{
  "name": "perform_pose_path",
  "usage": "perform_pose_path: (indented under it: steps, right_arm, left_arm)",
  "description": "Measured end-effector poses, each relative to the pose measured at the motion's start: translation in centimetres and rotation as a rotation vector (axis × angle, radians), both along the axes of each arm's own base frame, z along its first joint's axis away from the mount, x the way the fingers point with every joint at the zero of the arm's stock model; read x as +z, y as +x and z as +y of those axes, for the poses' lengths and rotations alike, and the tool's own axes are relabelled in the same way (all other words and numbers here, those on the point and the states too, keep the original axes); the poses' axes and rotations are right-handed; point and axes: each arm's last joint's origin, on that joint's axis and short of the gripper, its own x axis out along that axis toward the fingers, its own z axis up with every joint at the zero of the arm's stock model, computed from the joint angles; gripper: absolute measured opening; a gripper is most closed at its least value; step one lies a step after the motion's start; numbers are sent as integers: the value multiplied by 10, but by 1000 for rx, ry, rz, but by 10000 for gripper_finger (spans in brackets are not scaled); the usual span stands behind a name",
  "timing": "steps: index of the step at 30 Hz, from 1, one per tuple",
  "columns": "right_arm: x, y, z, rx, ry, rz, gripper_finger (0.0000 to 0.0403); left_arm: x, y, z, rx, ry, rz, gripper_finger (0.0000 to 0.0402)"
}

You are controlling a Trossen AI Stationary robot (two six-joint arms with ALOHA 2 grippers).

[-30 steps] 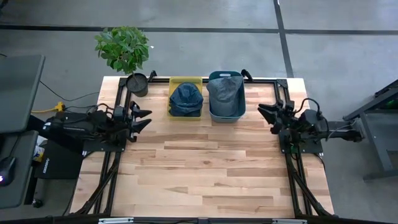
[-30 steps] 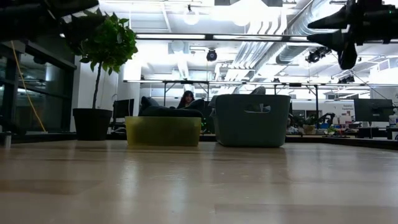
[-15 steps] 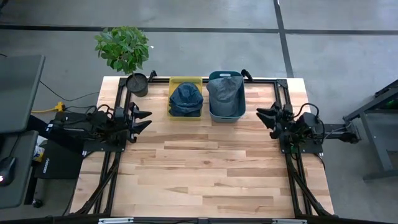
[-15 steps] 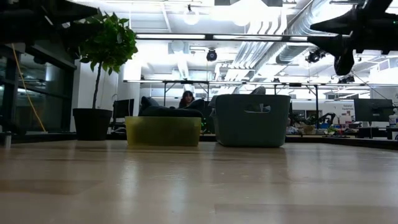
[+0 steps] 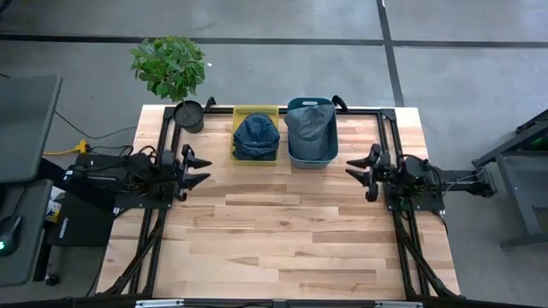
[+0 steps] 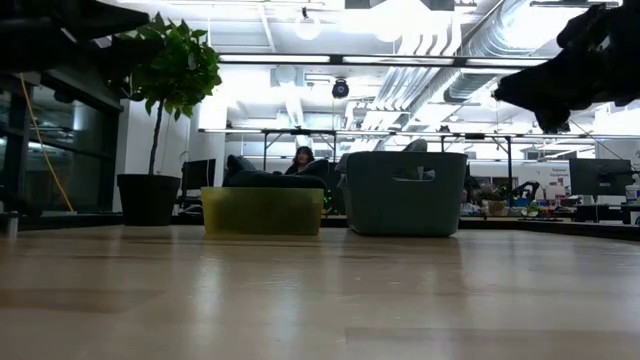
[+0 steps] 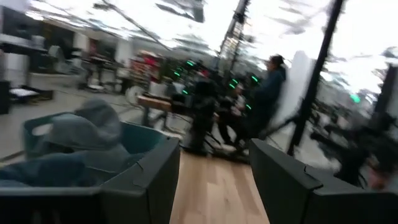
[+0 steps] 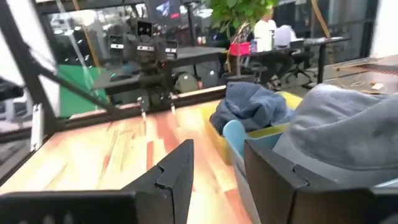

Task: Pick & Place hat
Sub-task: Return to Home Position

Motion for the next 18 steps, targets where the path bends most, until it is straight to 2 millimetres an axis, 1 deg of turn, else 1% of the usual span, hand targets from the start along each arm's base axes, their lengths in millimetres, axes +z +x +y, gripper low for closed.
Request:
perform_pose_path:
  steps: [3,6,10,12,18]
  right_arm:
    - [1,0,2,57,-27,-4,134]
    - [3,0,3,111,-62,-18,134]
    - [6,0,3,114,-76,-62,134]
    - [1,3,4,118,-66,-127,134]
    - [-4,4,3,116,-30,-98,134]
  left_arm:
    - [-2,0,-2,-62,60,17,190]
    - [-1,0,-3,-74,101,10,190]
    - [-1,0,-3,-64,128,18,190]
    - [-1,0,-3,-57,154,18,190]
    - [-2,1,-3,-57,190,25,190]
